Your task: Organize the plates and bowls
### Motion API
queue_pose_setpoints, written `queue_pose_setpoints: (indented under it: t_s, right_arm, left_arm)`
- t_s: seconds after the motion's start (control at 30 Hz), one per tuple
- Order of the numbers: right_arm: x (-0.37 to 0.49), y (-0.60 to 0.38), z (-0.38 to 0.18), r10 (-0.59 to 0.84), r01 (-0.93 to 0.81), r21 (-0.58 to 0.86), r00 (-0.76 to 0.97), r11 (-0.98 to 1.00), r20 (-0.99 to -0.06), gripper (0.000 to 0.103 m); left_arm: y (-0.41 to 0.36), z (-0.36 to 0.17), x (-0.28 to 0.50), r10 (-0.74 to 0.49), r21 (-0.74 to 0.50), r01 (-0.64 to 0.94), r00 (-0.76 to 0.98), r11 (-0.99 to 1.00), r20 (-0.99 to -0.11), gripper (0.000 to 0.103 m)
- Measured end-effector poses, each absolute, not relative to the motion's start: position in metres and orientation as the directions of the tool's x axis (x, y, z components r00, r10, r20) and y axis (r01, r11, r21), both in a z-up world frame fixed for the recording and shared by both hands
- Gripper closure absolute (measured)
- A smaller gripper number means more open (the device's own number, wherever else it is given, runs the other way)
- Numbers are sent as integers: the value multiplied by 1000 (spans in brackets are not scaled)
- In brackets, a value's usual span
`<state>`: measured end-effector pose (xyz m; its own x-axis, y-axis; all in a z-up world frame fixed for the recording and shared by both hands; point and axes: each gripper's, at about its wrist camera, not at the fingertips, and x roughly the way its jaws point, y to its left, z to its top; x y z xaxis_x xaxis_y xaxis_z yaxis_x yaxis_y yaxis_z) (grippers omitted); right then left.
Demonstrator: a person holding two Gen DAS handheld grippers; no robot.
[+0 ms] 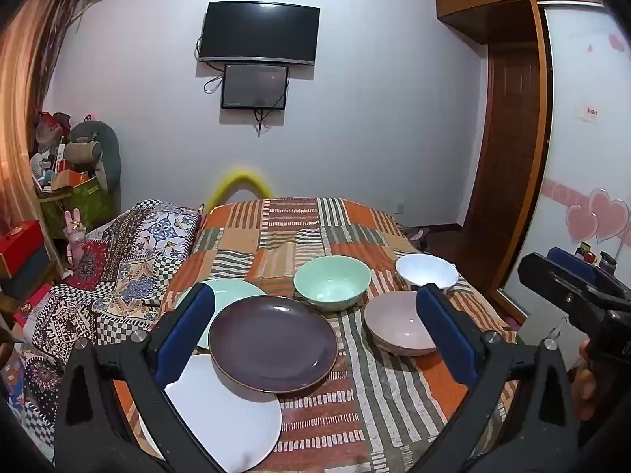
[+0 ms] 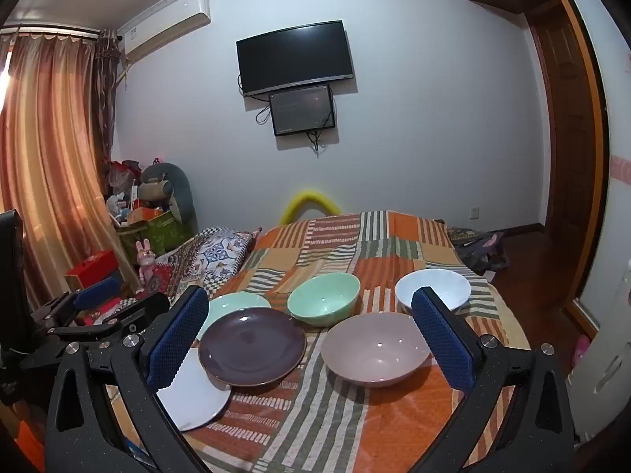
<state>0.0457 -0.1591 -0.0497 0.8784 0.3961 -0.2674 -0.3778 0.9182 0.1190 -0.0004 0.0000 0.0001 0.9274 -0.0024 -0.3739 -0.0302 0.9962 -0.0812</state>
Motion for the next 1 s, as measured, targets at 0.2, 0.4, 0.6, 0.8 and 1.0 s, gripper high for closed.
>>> queue_pose_setpoints:
  t_s: [0.2,0.4,0.6,0.8,1.0]
  right_arm:
    - [48,-160,-48,394,-377,113,880,919,-267,0]
    - [42,-157,-47,385,-372,99,887,923,-255,0]
    - [44,-161,-45,390,-373,113,885,921,-256,0]
    - [44,-163,-46,391,-373,117,885,920,-253,0]
    - [43,-163,-47,396,-378,118,884,918,-250,0]
  left_arm:
    - [-4,1,0,-30,-81,-2,921,997,-388,0]
    - [-2,12,-5,-33,-87,0,925,996,-378,0]
    - [-4,8,-4,-17,-87,-16,932,996,-362,0]
    - [-1,10,-8,-21,-102,-17,934,995,-358,0]
    - [1,10,-7,-19,-113,-23,933,993,-358,0]
